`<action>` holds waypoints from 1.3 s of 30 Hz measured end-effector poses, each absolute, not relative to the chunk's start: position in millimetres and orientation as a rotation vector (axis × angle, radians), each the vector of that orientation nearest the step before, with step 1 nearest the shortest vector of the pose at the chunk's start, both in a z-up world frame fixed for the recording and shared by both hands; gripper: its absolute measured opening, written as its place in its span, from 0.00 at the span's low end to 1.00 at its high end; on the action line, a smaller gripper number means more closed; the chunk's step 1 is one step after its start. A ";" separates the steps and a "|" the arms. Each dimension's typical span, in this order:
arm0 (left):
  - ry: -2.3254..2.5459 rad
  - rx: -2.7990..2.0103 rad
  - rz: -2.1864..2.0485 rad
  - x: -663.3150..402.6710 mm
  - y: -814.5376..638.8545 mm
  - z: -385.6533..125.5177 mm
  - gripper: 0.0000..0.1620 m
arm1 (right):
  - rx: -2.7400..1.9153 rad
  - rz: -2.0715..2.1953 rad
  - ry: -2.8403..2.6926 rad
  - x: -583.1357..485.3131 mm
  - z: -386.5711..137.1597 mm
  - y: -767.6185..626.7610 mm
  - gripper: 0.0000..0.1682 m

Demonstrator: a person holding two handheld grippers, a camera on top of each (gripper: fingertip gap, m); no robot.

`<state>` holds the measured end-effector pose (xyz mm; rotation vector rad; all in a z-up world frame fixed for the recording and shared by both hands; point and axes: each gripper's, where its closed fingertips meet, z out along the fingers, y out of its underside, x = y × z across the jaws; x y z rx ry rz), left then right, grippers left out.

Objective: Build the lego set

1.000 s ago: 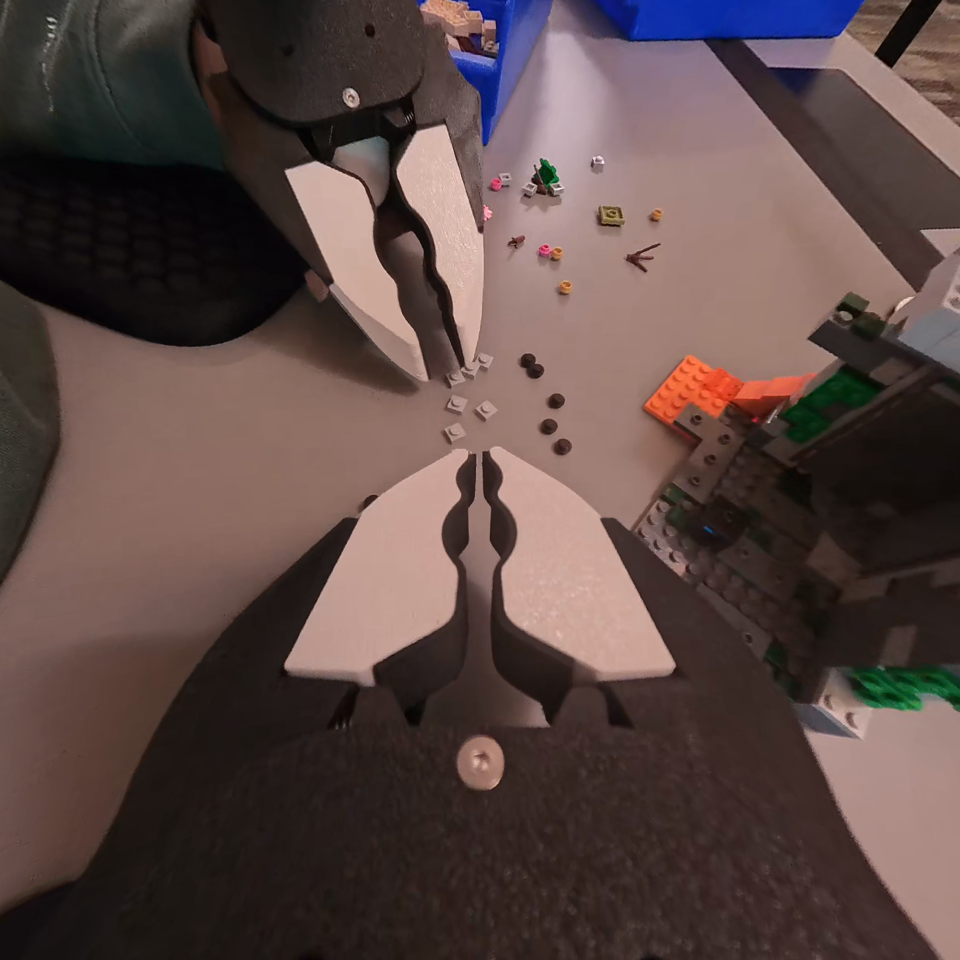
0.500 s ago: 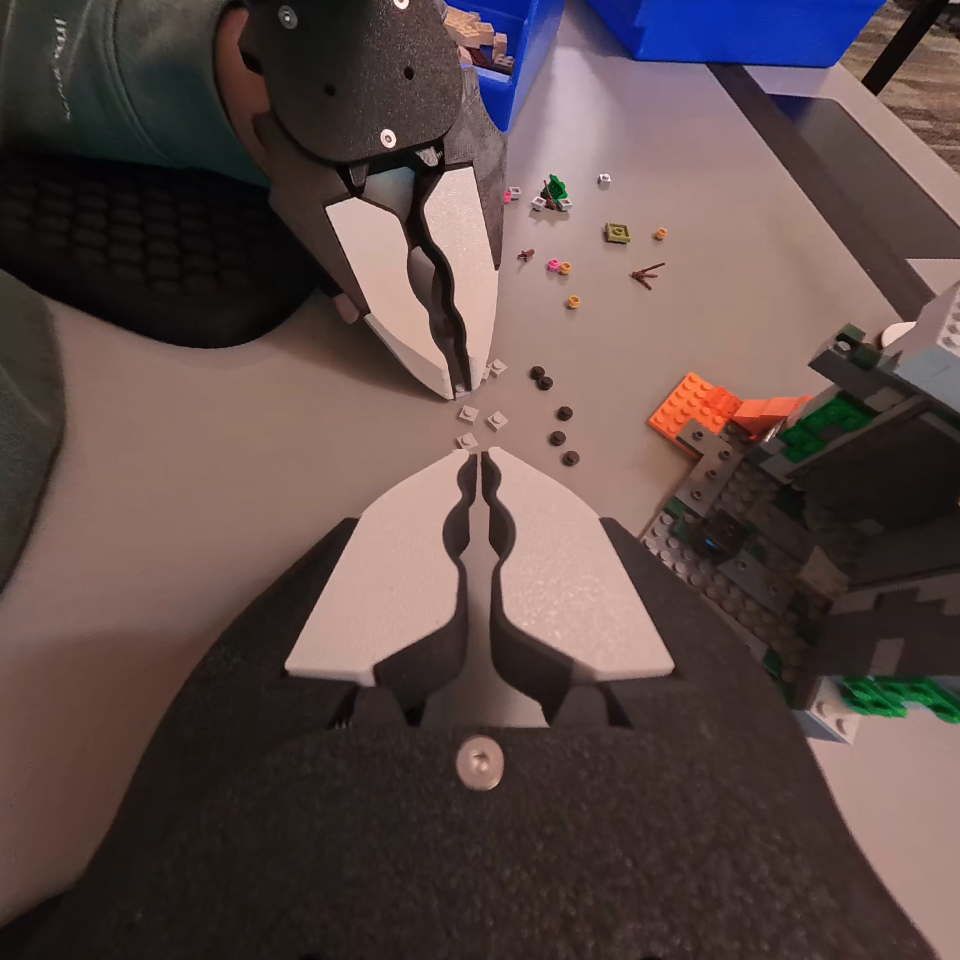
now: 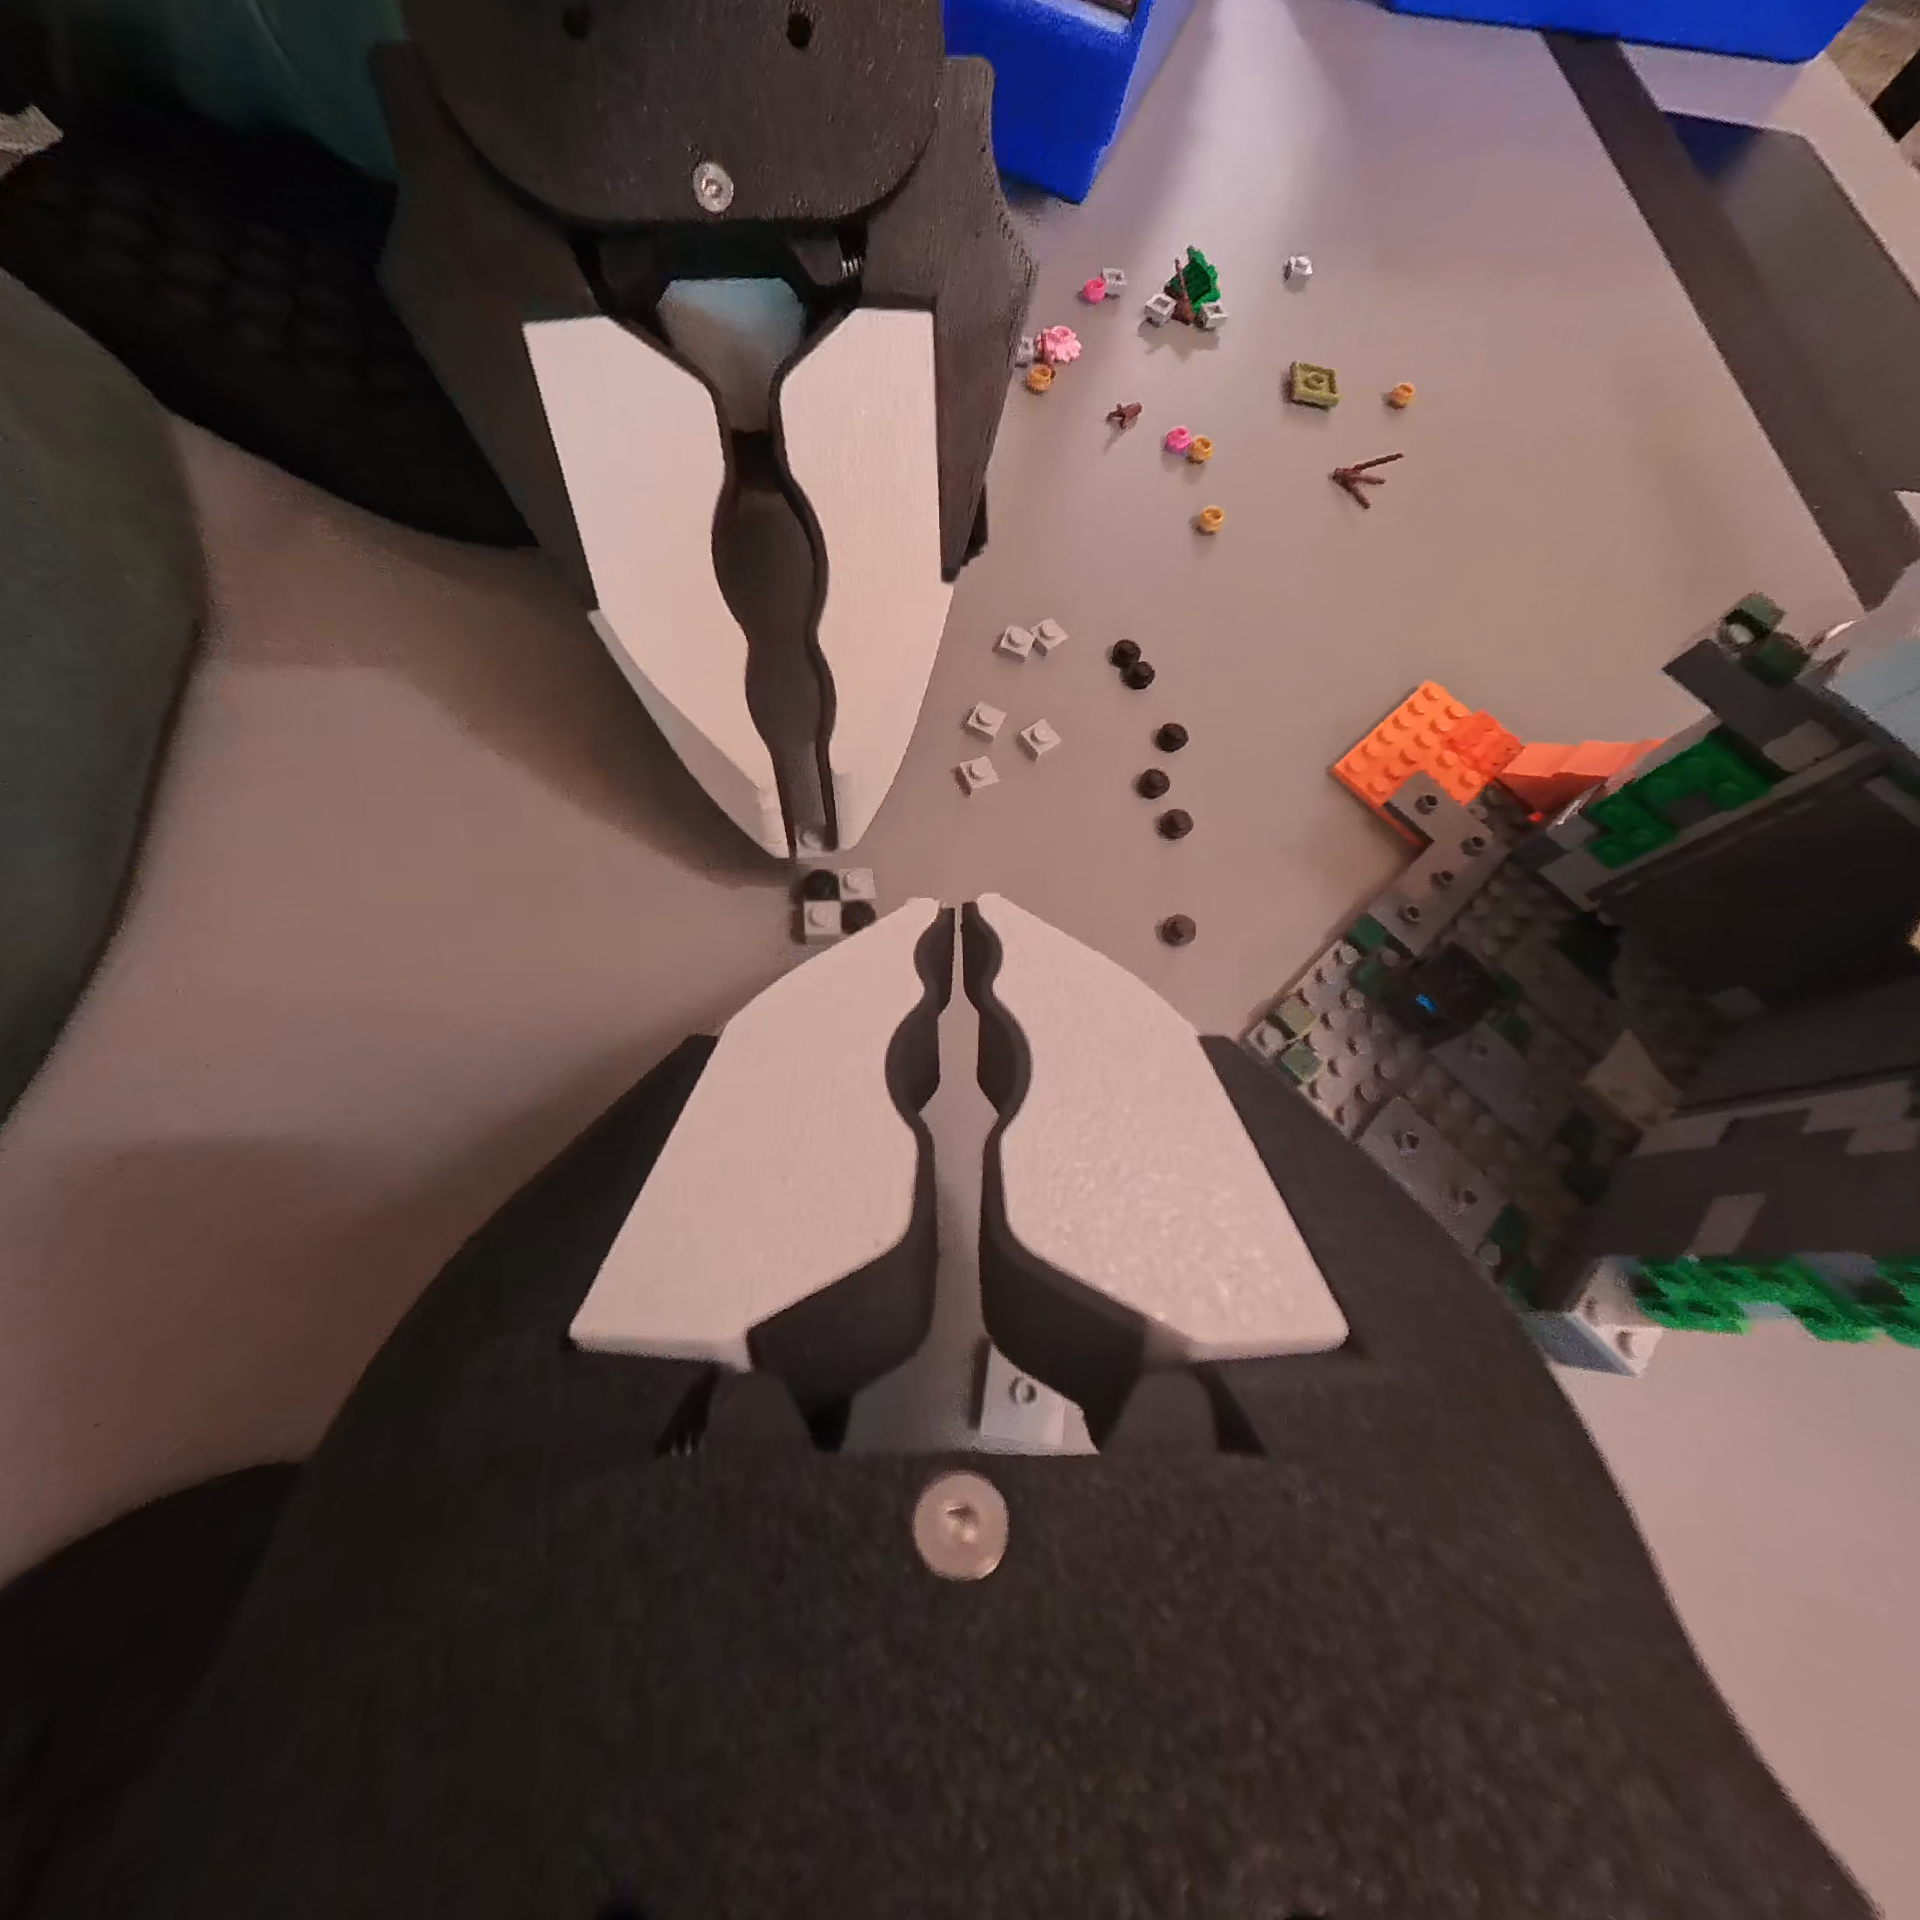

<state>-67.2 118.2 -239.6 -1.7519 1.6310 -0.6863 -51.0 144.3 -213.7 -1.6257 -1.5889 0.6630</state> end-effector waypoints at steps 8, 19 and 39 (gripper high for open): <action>1.657 -1.733 -0.636 -63.4 119.6 -246.2 0.04 | -1.631 0.681 -1.596 -48.7 -219.7 138.7 0.00; 1.668 -1.713 -0.627 -63.1 119.2 -247.1 0.07 | -1.633 0.692 -1.603 -50.8 -222.2 136.8 0.00; 1.673 -1.695 -0.618 -62.6 117.4 -246.7 0.08 | -1.634 0.700 -1.612 -52.3 -225.1 135.4 0.00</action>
